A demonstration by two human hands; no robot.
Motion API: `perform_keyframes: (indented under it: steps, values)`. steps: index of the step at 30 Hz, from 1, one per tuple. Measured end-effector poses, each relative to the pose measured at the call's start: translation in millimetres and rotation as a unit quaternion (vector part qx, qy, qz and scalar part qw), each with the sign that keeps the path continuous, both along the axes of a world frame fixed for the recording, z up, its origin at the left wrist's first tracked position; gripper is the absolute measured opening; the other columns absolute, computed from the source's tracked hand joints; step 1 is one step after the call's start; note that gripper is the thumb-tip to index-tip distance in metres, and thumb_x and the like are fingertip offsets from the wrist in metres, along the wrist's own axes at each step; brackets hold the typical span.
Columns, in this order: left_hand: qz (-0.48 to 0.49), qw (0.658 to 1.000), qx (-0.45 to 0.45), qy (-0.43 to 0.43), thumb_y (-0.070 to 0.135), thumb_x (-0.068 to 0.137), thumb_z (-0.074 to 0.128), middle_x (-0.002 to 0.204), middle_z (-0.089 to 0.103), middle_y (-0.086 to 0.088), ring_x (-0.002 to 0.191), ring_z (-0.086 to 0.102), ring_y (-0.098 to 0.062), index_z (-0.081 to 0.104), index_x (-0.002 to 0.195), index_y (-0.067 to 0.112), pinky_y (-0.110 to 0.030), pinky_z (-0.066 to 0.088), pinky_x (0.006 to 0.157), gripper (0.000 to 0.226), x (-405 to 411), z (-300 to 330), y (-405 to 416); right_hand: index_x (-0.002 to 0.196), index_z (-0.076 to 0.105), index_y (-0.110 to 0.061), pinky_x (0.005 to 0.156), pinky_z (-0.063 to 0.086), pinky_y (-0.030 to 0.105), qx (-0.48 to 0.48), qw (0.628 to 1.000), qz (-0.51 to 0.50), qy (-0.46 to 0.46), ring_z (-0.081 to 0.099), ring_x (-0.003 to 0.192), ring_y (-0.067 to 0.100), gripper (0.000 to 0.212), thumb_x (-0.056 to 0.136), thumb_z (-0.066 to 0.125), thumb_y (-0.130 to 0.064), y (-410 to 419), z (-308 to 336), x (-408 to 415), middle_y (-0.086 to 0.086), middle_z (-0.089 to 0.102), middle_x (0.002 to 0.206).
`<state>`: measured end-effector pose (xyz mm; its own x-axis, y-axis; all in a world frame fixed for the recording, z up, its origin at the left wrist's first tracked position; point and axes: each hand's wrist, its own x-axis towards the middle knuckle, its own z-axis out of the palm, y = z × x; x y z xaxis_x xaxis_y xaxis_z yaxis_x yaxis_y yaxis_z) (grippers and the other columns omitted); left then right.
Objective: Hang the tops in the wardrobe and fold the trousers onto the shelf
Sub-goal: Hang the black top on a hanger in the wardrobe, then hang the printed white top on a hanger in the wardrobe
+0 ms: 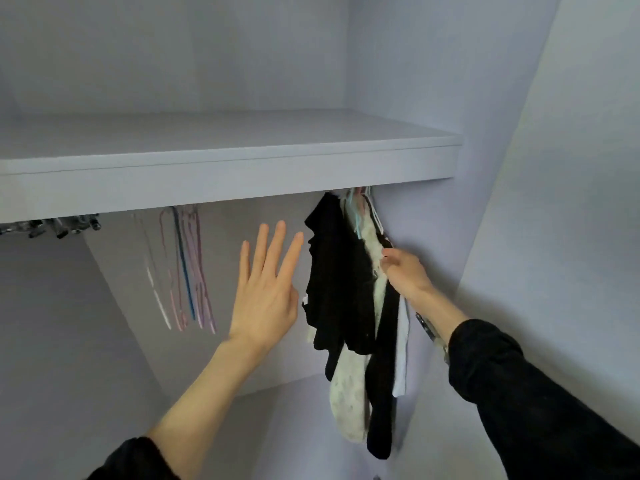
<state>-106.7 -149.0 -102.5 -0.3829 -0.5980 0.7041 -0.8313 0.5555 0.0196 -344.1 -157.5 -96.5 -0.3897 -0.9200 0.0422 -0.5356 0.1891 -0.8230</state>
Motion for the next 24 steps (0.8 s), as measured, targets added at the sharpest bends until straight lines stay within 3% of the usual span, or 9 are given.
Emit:
perform_keyframes:
  steps: [2,6,10,15,18,21,24]
  values:
    - [-0.058,0.996,0.061,0.002,-0.006,0.077,0.056,0.151,0.028,-0.021,0.142,0.018,-0.037,0.026,0.145,0.009,-0.052,0.018,0.113,0.076,-6.8,-16.2,16.9,0.131,0.053,-0.014,0.101,0.043,0.037,0.014,1.000,0.000,-0.021,0.056,0.115,0.027,0.035,0.097,0.042,-0.016,41.0,-10.7,2.1,0.012,0.056,0.130]
    - [-0.169,0.970,0.173,-0.020,0.004,0.090,0.051,0.150,0.034,-0.013,0.143,0.021,-0.029,0.036,0.143,0.009,-0.040,0.018,0.114,0.055,-23.2,-47.0,68.4,0.127,0.056,-0.016,0.100,0.042,0.038,0.036,0.999,-0.031,-0.021,0.057,0.115,0.027,0.032,0.097,0.045,-0.018,138.3,-38.6,9.7,0.010,0.059,0.127]
    - [-0.279,0.930,0.235,-0.043,0.008,0.093,0.050,0.134,0.054,-0.010,0.130,0.045,-0.026,0.054,0.131,0.008,-0.034,0.034,0.106,0.038,-40.1,-78.2,136.1,0.129,0.053,-0.011,0.093,0.043,0.031,0.079,0.994,-0.066,-0.030,0.058,0.113,0.026,0.033,0.099,0.042,-0.016,250.9,-63.9,22.8,0.011,0.060,0.124]
    - [-0.410,0.839,0.334,-0.127,0.019,0.099,0.037,0.136,0.049,0.000,0.123,0.047,-0.019,0.042,0.140,0.015,-0.027,0.036,0.099,0.041,-77.5,-96.9,243.2,0.128,0.053,-0.012,0.077,0.046,0.026,0.130,0.971,-0.179,-0.091,0.064,0.103,0.025,0.032,0.097,0.044,-0.015,407.4,-92.4,25.8,0.008,0.063,0.118]
    - [-0.502,0.781,0.326,-0.177,0.023,0.099,0.035,0.136,0.050,0.005,0.125,0.047,-0.016,0.042,0.139,0.022,-0.030,0.037,0.103,0.040,-103.6,-107.4,328.8,0.126,0.055,-0.012,0.075,0.050,0.030,0.125,0.940,-0.297,-0.116,0.065,0.094,0.022,0.031,0.097,0.045,-0.015,519.8,-104.8,34.3,0.007,0.065,0.114]
    - [-0.557,0.729,0.328,-0.224,0.021,0.099,0.038,0.134,0.053,0.000,0.122,0.049,-0.019,0.045,0.137,0.018,-0.030,0.038,0.098,0.038,-118.1,-108.2,408.7,0.124,0.055,-0.006,0.060,0.044,0.011,0.099,0.907,-0.388,-0.131,0.059,0.075,0.013,0.029,0.098,0.044,-0.010,616.1,-114.8,51.3,0.014,0.066,0.112]
    - [-0.629,0.657,0.318,-0.267,0.039,0.091,0.031,0.123,0.061,-0.009,0.114,0.057,-0.027,0.055,0.128,0.017,-0.037,0.046,0.094,0.049,-129.3,-114.8,503.7,0.123,0.056,-0.003,0.057,0.041,0.005,0.080,0.857,-0.487,-0.147,0.057,0.069,0.010,0.028,0.098,0.044,-0.008,726.9,-121.3,84.0,0.018,0.066,0.111]
